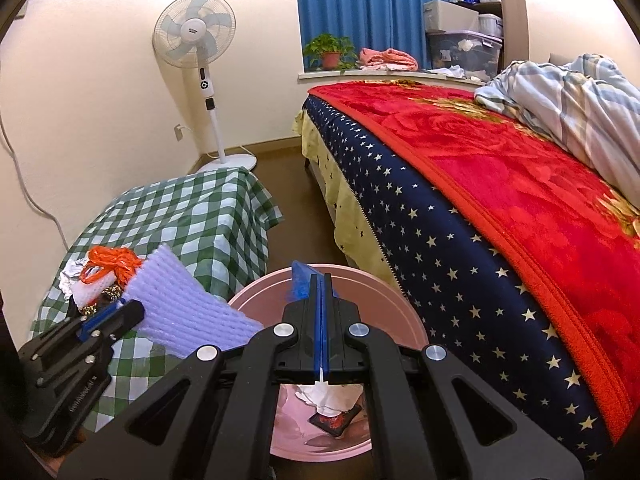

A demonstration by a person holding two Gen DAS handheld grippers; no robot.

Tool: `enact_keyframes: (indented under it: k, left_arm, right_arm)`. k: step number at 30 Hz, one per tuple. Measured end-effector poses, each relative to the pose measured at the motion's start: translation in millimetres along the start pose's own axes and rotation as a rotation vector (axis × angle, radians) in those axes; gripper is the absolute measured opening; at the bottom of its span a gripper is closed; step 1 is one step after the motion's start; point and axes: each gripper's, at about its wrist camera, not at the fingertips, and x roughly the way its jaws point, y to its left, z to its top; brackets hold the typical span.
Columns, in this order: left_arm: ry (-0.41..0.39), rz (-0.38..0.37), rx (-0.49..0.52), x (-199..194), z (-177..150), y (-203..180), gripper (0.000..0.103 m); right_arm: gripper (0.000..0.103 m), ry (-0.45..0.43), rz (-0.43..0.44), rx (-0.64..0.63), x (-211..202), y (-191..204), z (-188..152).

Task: Collect trash
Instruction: 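Carry the lavender net in the left tool while the right tool carries the blue bag to the bin, then open both tools over the pink bin, dropping the net and blue bag, then move both tools back to the table toward the orange bag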

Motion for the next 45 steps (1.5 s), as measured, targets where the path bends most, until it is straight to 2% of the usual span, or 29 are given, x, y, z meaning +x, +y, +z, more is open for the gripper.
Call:
enact_keyframes:
  k: [14, 16, 17, 18, 19, 35, 40, 45]
  left_arm:
    - [0.004, -0.042, 0.016, 10, -3, -12, 0.011]
    - [0.007, -0.058, 0.01, 10, -3, -12, 0.016]
    - [0.006, -0.056, 0.007, 10, -3, -12, 0.027]
    - [0.002, -0.053, -0.001, 9, -2, -10, 0.035]
    - [-0.002, -0.055, -0.011, 8, -2, -9, 0.035]
    - [-0.043, -0.011, -0.08, -19, 5, 14, 0.035]
    - [-0.072, 0.029, -0.085, -37, 10, 27, 0.035]
    - [-0.083, 0.095, -0.13, -48, 12, 55, 0.034]
  right_arm:
    - [0.001, 0.001, -0.004, 0.009, 1, -3, 0]
    - [0.013, 0.002, -0.019, 0.017, 1, -4, 0]
    - [0.02, 0.002, -0.026, 0.022, 1, -6, 0]
    - [0.041, -0.001, -0.034, 0.029, 0, -7, -1]
    - [0.054, -0.008, -0.045, 0.037, -1, -9, 0]
    - [0.054, -0.063, 0.004, 0.001, -15, 7, -1]
    - [0.053, -0.086, 0.054, -0.01, -17, 24, -1]
    - [0.05, -0.102, 0.122, -0.024, -12, 46, -1]
